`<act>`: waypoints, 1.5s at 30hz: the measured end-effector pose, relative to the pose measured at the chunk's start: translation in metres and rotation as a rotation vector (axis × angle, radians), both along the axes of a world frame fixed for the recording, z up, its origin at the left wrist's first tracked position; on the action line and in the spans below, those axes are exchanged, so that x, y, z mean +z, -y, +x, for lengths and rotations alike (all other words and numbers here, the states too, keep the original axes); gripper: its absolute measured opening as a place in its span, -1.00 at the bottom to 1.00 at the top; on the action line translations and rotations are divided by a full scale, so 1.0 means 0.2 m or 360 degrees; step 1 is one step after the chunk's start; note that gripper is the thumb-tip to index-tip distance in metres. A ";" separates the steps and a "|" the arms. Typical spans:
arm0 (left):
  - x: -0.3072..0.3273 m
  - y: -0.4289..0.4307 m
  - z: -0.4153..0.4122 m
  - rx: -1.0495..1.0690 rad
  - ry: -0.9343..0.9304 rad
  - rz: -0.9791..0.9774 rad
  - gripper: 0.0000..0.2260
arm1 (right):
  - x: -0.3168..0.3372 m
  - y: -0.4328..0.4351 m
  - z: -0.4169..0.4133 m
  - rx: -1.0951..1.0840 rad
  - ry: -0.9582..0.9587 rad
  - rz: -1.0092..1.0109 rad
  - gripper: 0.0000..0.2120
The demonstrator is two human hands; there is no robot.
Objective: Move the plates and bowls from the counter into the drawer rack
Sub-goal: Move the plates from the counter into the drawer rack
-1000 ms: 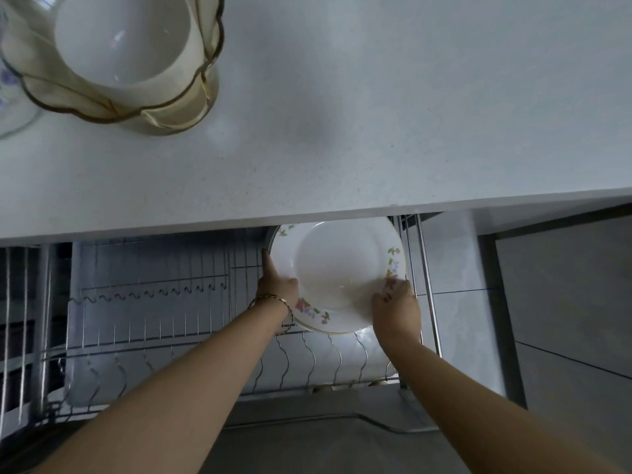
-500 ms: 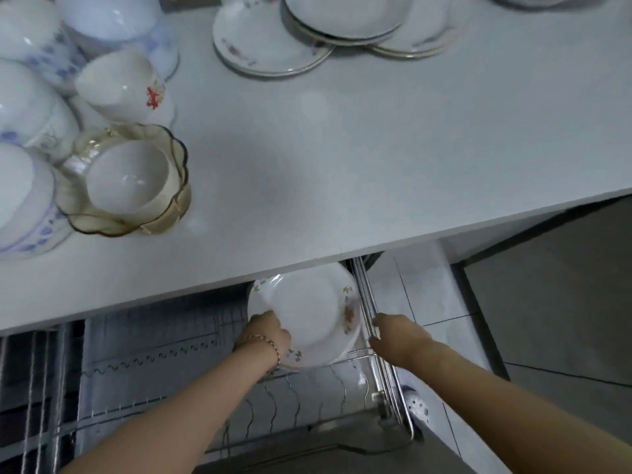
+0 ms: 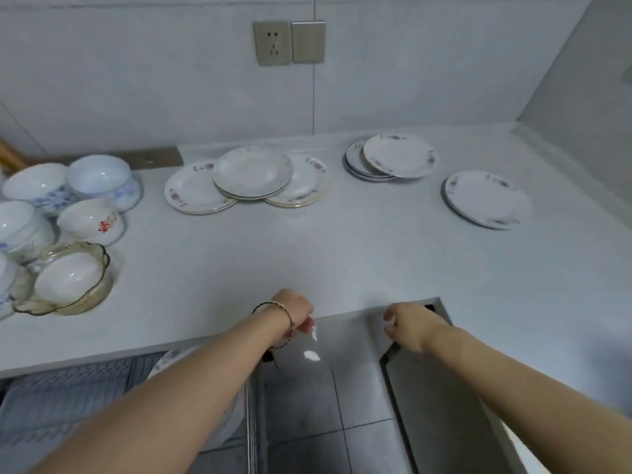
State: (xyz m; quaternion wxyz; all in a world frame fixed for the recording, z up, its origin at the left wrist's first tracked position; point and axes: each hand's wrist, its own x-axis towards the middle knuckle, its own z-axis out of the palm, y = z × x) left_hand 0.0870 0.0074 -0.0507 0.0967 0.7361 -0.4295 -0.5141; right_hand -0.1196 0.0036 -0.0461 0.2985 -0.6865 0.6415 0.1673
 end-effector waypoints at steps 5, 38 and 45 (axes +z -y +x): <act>0.19 0.18 -0.28 0.0143 -0.0091 0.0002 -0.77 | 0.20 0.21 -0.26 -0.0063 0.0061 -0.0124 -0.65; -0.29 2.58 -0.65 0.0306 -0.0264 -0.0074 -0.62 | -0.31 2.29 -0.60 -0.1952 0.0719 -0.0518 -0.68; -0.07 2.14 -0.57 0.0452 -0.0582 -0.0121 -0.55 | -0.13 1.93 -0.59 -0.1815 0.0880 -0.0587 -0.71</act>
